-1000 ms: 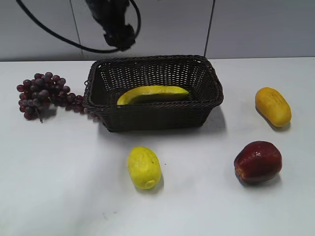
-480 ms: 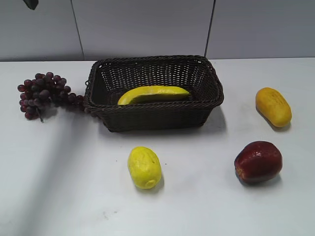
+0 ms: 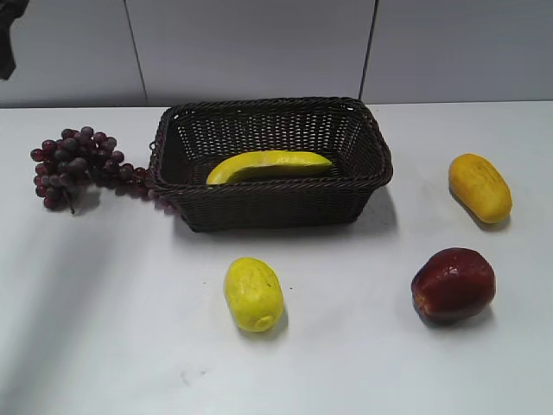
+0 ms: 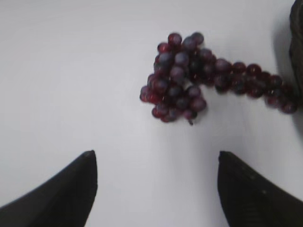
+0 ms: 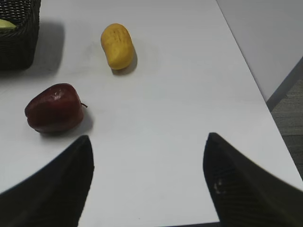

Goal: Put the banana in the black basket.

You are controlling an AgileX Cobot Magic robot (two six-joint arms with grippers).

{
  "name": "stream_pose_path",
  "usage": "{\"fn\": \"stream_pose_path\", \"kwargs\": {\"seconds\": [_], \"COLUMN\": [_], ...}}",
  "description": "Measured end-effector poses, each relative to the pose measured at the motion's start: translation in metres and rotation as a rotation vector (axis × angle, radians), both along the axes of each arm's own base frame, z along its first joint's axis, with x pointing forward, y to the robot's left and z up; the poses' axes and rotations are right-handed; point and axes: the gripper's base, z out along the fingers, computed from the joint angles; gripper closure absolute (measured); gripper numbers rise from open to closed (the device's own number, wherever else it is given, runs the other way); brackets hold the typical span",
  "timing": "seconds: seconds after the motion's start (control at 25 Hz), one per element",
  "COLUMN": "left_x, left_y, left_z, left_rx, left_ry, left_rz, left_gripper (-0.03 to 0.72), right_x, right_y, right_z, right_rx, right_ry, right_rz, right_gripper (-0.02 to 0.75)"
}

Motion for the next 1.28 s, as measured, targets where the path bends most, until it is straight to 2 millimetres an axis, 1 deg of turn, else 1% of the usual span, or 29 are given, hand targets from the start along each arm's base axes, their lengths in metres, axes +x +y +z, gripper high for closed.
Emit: {"fn": "stream_pose_path", "kwargs": {"seconds": [0.08,0.16,0.2,0.32,0.36,0.44,0.6,0.88,1.04,1.12,1.28], "left_x": [-0.020,-0.042,-0.054,-0.090,-0.101,-0.124,-0.163,-0.217,-0.240,-0.250,-0.267], "left_y": [0.011,0.020,0.024,0.033,0.035,0.036,0.038,0.039,0.040,0.041,0.041], "left_z": [-0.005,-0.018,-0.021,-0.040,-0.043,-0.056,-0.068,-0.082,-0.091,-0.092,-0.082], "left_rx": [0.004,0.010,0.012,0.024,0.023,0.024,0.023,0.018,0.014,0.006,-0.010], "left_ry": [0.035,0.089,0.101,0.138,0.132,0.145,0.131,0.086,0.033,-0.005,-0.126], "left_rz": [0.026,0.048,0.057,0.078,0.083,0.087,0.087,0.091,0.093,0.106,0.120], "left_gripper": [0.101,0.101,0.101,0.101,0.101,0.101,0.101,0.101,0.101,0.101,0.101], "right_x": [0.000,0.000,0.000,0.000,0.000,0.000,0.000,0.000,0.000,0.000,0.000], "right_y": [0.000,0.000,0.000,0.000,0.000,0.000,0.000,0.000,0.000,0.000,0.000], "right_z": [0.000,0.000,0.000,0.000,0.000,0.000,0.000,0.000,0.000,0.000,0.000], "right_rx": [0.000,0.000,0.000,0.000,0.000,0.000,-0.001,0.000,0.000,0.000,0.000], "right_ry": [0.000,0.000,0.000,0.000,0.000,0.000,0.000,0.000,0.000,0.000,0.000], "right_rz": [0.000,0.000,0.000,0.000,0.000,0.000,0.000,0.000,0.000,0.000,0.000], "right_gripper": [0.187,0.187,0.187,0.187,0.187,0.187,0.187,0.187,0.187,0.187,0.187]}}
